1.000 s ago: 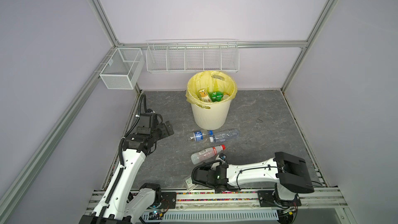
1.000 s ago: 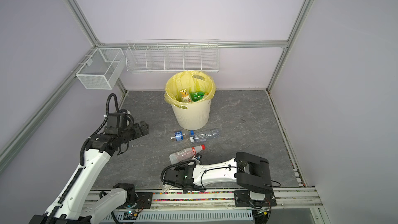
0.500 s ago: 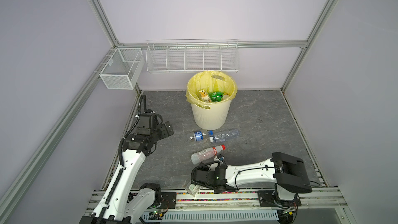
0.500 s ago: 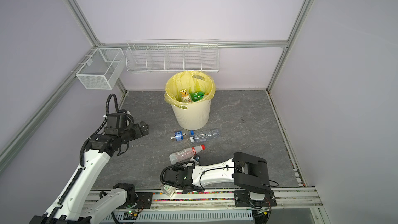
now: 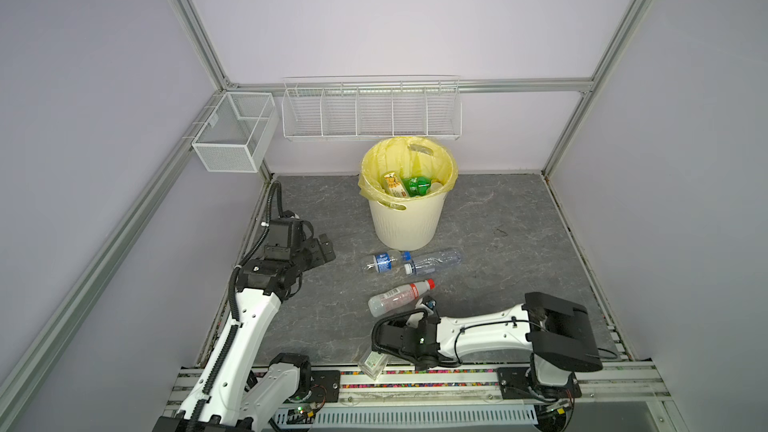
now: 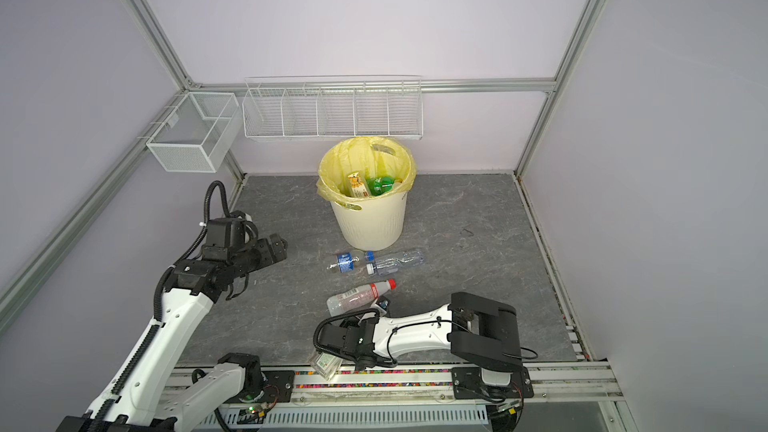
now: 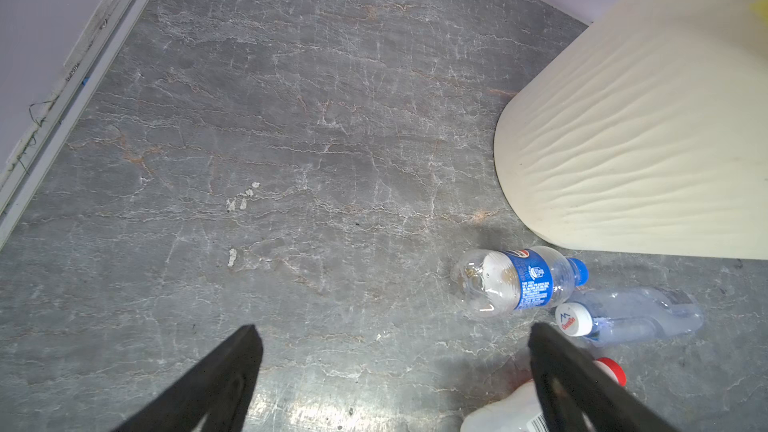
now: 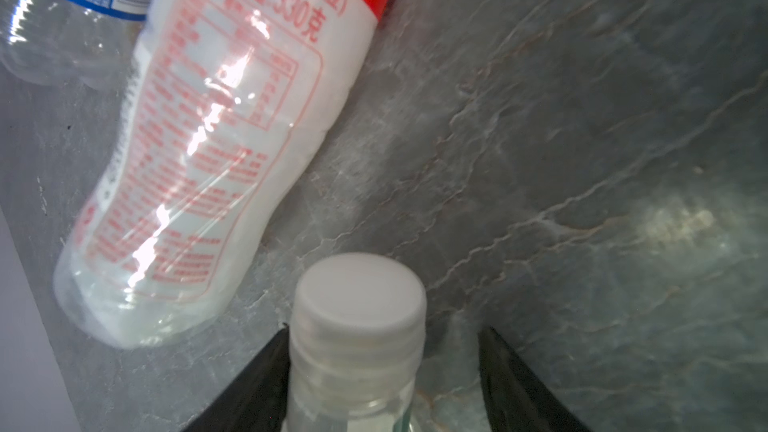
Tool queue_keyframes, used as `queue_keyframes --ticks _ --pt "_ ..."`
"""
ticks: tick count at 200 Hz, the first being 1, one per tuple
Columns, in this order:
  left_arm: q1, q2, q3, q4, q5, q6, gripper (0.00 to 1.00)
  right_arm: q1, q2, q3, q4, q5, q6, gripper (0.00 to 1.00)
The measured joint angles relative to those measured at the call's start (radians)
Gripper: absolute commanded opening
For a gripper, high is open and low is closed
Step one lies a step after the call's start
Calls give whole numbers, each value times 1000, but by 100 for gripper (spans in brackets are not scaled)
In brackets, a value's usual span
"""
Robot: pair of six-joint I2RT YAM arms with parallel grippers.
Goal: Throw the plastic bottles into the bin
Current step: 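Lower the right gripper onto the small square bottle's cap and close it, then lift the small square bottle with the right gripper and carry it toward the bin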
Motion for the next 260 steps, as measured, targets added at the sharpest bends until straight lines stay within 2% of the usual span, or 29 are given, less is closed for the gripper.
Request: queue_keyframes --ticks 26,41,77,94,126,162,260 --pt "0 -1 -1 0 0 0 100 -19 3 -1 18 -7 0 66" --pt "0 -1 -1 0 0 0 100 -31 5 -1 30 -13 1 59" --pt "0 0 -1 0 0 0 100 -55 15 -1 58 -25 1 53" --pt "0 0 -1 0 0 0 100 -66 16 -3 64 -30 2 47" --pt "0 0 -2 0 1 0 100 -74 16 -6 72 -35 2 45" --pt "0 0 -2 0 4 0 100 -86 11 -13 85 -37 3 35" --pt "0 0 -2 0 7 0 100 -124 -166 -119 -40 45 7 36"
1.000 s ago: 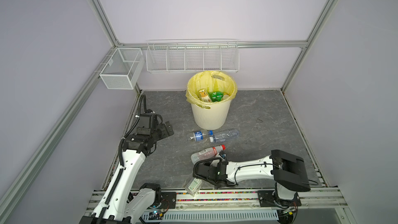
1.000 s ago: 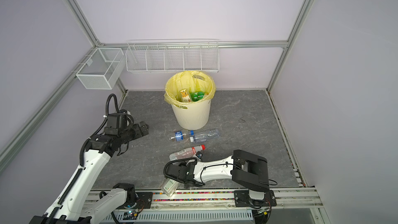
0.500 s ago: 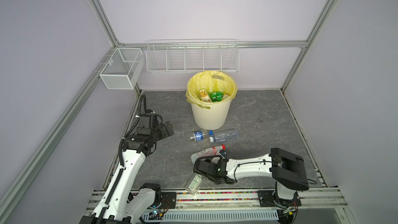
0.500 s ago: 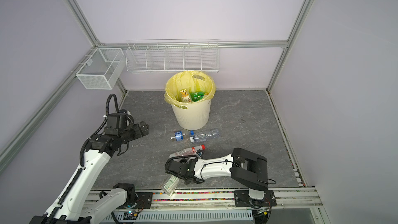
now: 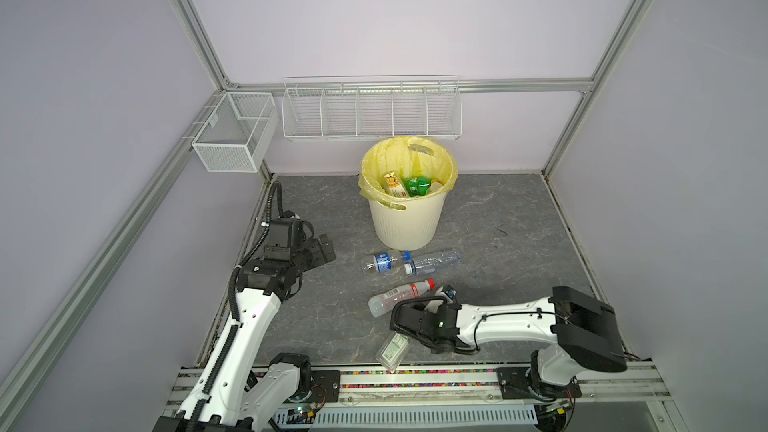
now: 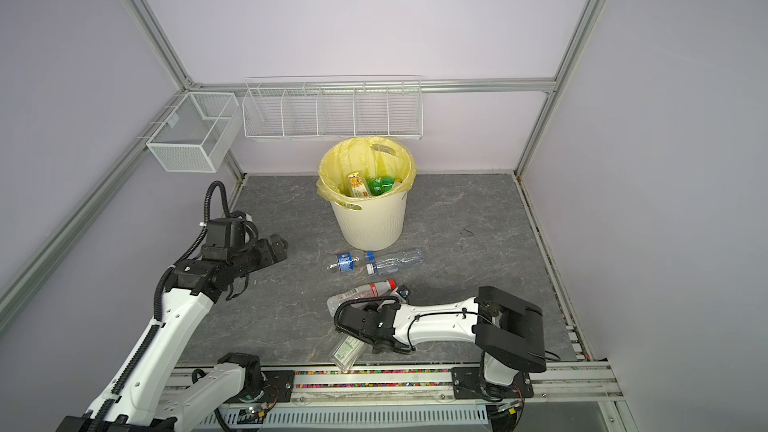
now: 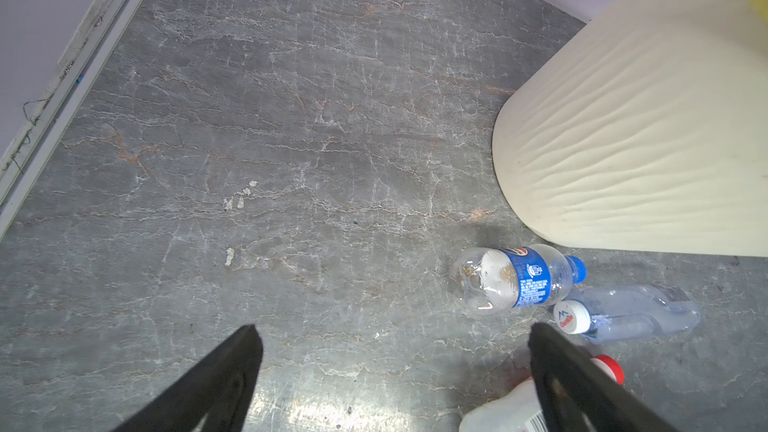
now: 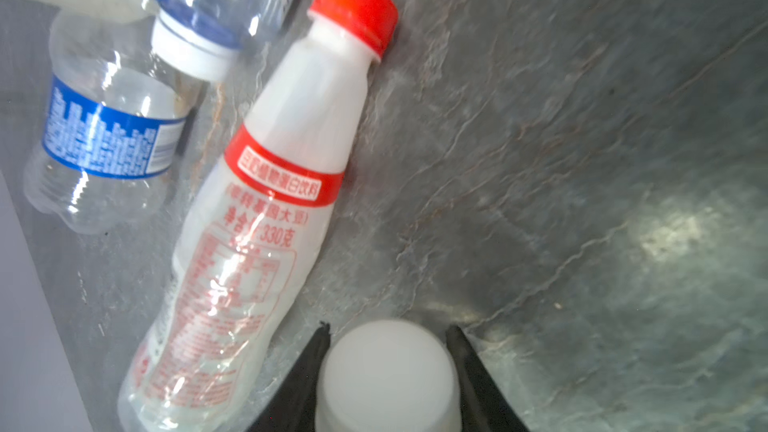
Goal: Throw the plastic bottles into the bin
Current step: 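Lift the small square bottle with the right gripper and carry it toward the bin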
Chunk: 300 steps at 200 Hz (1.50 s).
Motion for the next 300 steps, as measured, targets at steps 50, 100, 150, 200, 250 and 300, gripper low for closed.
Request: queue_keyframes --ticks 50,100,150,200,250,300 --pt "0 4 0 0 0 0 100 -53 -183 -75 -170 111 10 40" --pt "0 25 0 1 8 0 100 -192 -406 -69 -346 213 -44 39" --pt "0 36 0 5 15 0 100 -421 -552 -62 -353 178 -339 38" --pt "0 36 -11 16 19 0 100 -699 -500 77 -320 -36 -762 36" --pt "0 35 -11 21 43 -1 100 -880 -376 163 -296 -278 -1034 32" --pt "0 21 -11 43 54 -1 99 -995 -345 176 -179 -527 -1221 32"
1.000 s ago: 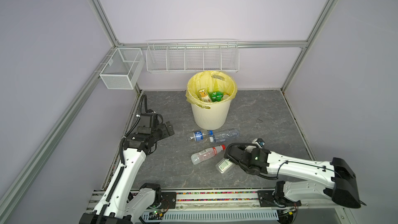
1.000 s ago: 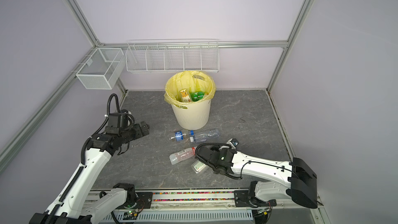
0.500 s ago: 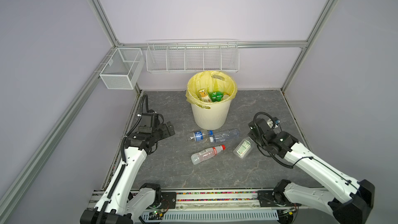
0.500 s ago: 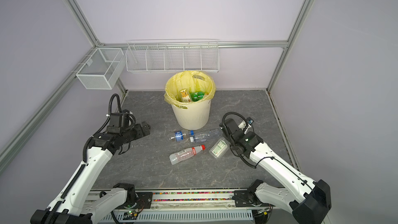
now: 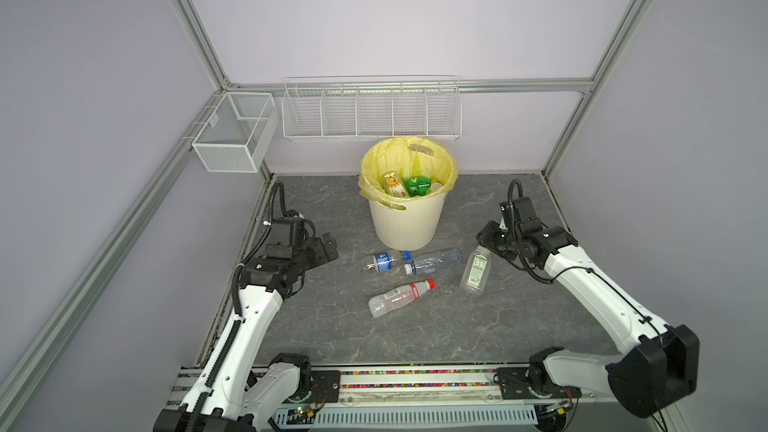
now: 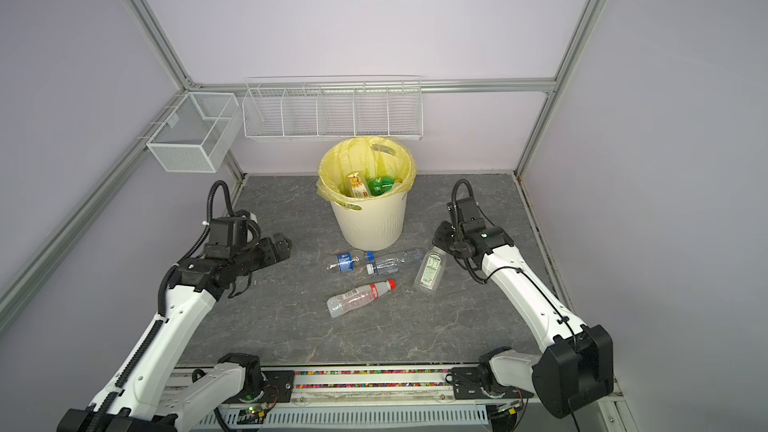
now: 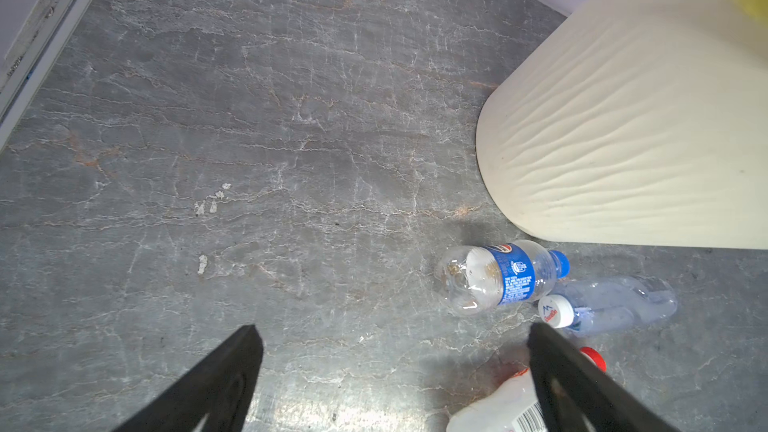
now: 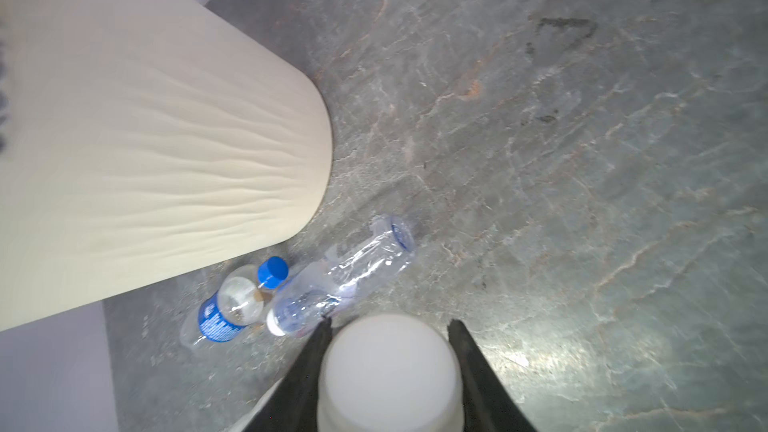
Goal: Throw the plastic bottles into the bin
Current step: 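Lift the small square bottle with the right gripper and carry it toward the bin, then raise the small square bottle over the bin and open the right gripper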
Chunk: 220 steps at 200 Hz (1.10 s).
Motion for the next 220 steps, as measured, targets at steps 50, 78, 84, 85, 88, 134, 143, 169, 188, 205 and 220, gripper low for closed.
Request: queue_keyframes --ticks 50,78,84,85,88,134,143,169,188,205,220 --pt "0 8 2 5 19 0 100 -79 -30 36 127 -156 -93 33" --pt "0 9 2 8 27 0 100 -103 -76 50 177 -220 -111 34" --pt "0 9 2 8 29 0 100 -106 -89 50 182 -227 -112 33" --pt "0 9 2 9 29 0 100 -106 -92 50 182 -229 -112 33" --pt "0 9 2 9 29 0 100 -107 -99 50 185 -233 -111 34" --pt "0 7 2 21 30 0 100 -107 -230 29 218 -271 -95 35" --pt "0 7 2 24 30 0 99 -106 -254 25 220 -271 -89 36" --pt "0 7 2 29 37 0 100 -106 -307 21 224 -270 -84 36" --pt "0 7 2 29 37 0 100 -106 -320 21 224 -270 -84 36" --pt "0 7 1 29 37 0 100 -106 -320 19 222 -270 -84 35" --pt "0 7 0 29 35 0 100 -106 -320 16 218 -270 -80 35"
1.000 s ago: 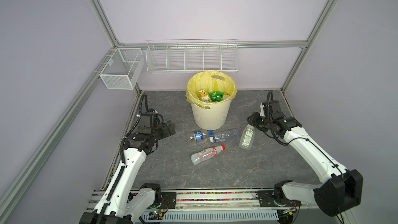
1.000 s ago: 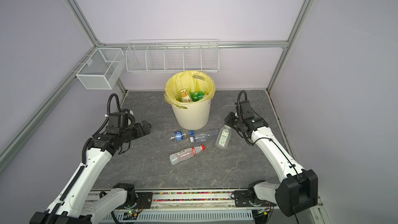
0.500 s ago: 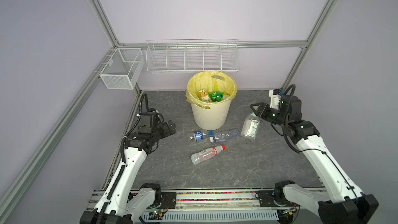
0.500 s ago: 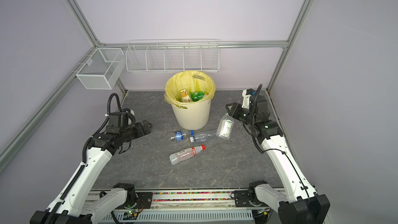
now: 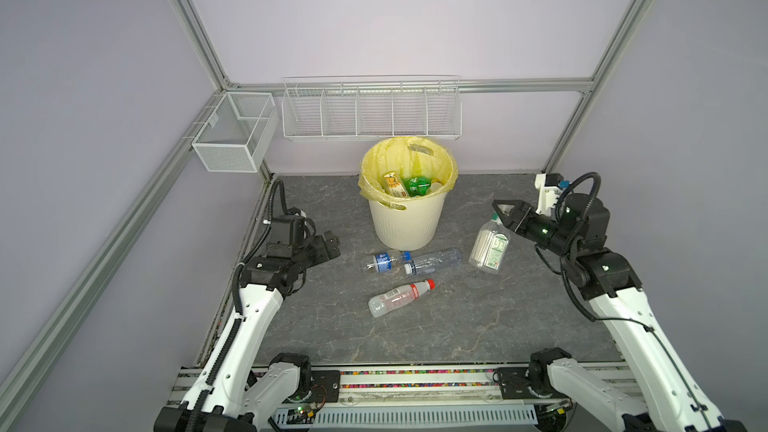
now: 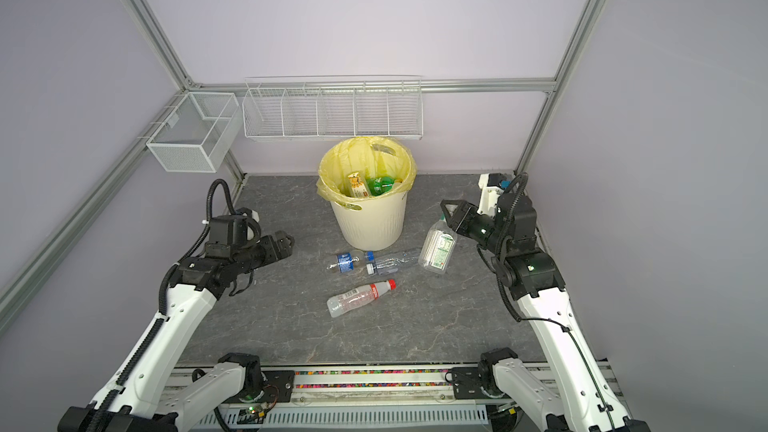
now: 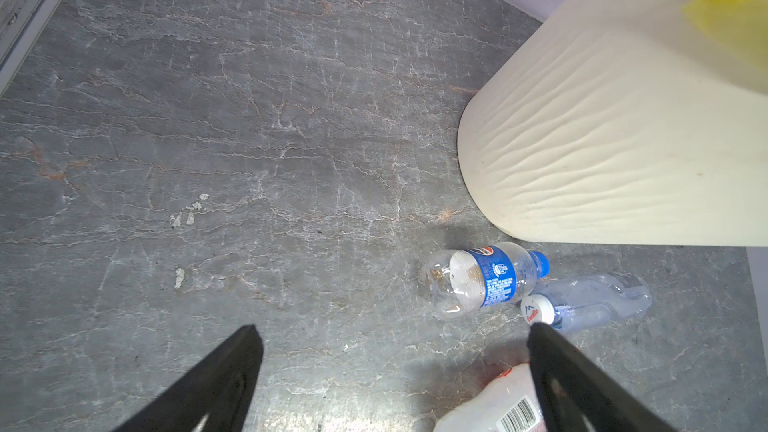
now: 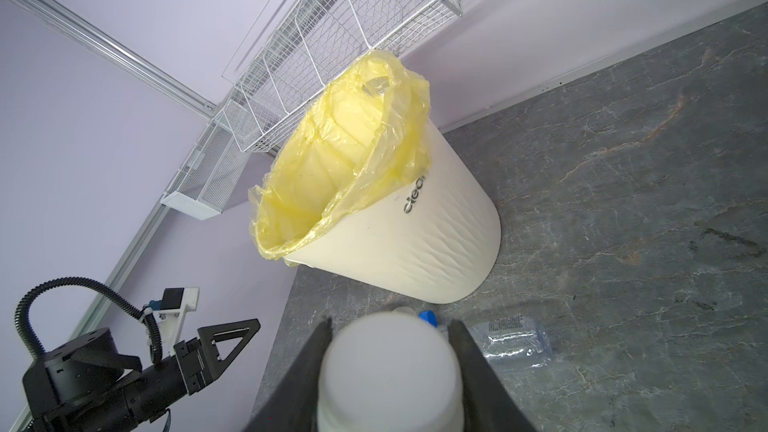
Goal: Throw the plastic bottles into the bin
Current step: 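Raise the small square bottle over the bin and open the right gripper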
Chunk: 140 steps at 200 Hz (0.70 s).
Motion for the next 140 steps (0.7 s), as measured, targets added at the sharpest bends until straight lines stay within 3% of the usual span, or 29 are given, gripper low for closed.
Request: queue_keyframes --ticks 55,79,108,128,140 --pt "0 0 -6 0 0 -3 99 90 68 117 -24 31 30 36" --pt "0 0 -6 0 0 -4 99 150 188 301 -19 43 32 36" --pt "0 0 -6 0 1 -5 99 194 461 632 18 61 34 36" --pt "0 0 -6 0 3 -12 100 224 692 903 20 97 33 46" --pt "0 0 -6 0 6 -13 99 245 836 1062 14 131 26 62"
